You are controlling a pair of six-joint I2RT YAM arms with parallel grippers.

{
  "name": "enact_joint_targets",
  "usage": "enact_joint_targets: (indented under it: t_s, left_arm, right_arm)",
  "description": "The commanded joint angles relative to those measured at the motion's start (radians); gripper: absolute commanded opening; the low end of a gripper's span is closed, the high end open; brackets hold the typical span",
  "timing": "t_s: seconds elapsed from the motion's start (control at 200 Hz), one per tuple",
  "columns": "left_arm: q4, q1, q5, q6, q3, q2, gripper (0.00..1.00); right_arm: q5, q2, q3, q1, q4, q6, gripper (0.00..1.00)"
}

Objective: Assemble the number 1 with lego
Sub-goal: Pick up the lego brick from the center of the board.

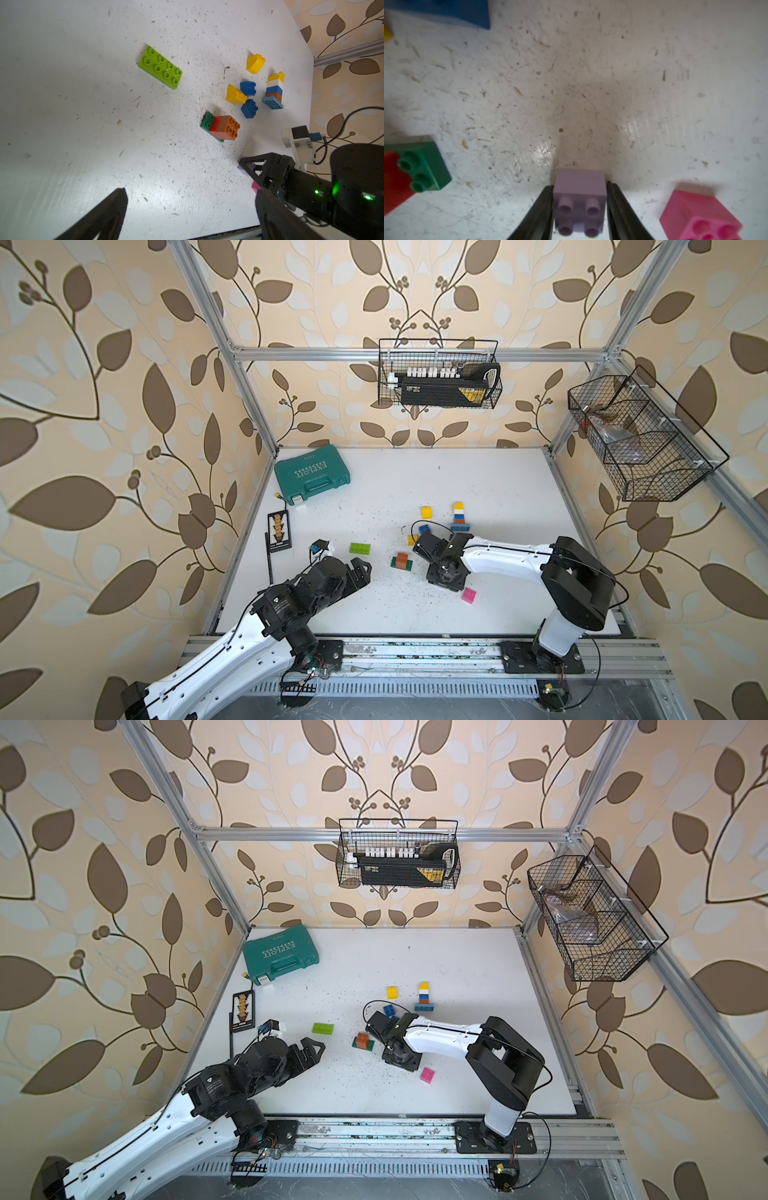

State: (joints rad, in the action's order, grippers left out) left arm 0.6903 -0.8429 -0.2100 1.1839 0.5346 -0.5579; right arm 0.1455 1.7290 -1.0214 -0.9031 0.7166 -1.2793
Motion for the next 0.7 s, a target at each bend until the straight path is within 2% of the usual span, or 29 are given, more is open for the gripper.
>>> enact_joint_targets:
  t_s: [0.0,0.155,0.305,0.695]
  left_arm:
    - [0.009,0.013,-0.031,0.004,0.01,-0.01,0.99]
    - [0.008,0.013,-0.031,0.0,0.015,-0.02,0.99]
    - [0.0,0.013,-0.028,0.0,0.013,-0.023,0.99]
    - [-0.014,0.014,-0.02,-0.008,-0.002,0.001,0.99]
  right_arm:
    - [0.003,0.011,-0.02,-0.004,0.01,-0.002,0.35]
    - [0.002,-0.001,-0.035,-0.005,0.019,0.004,0.23]
    - [0.006,-0.007,-0.08,-0.022,0.047,0.026,0.19]
    - [0.065,0.152,-0.503,-0.086,0.312,0.131,0.17]
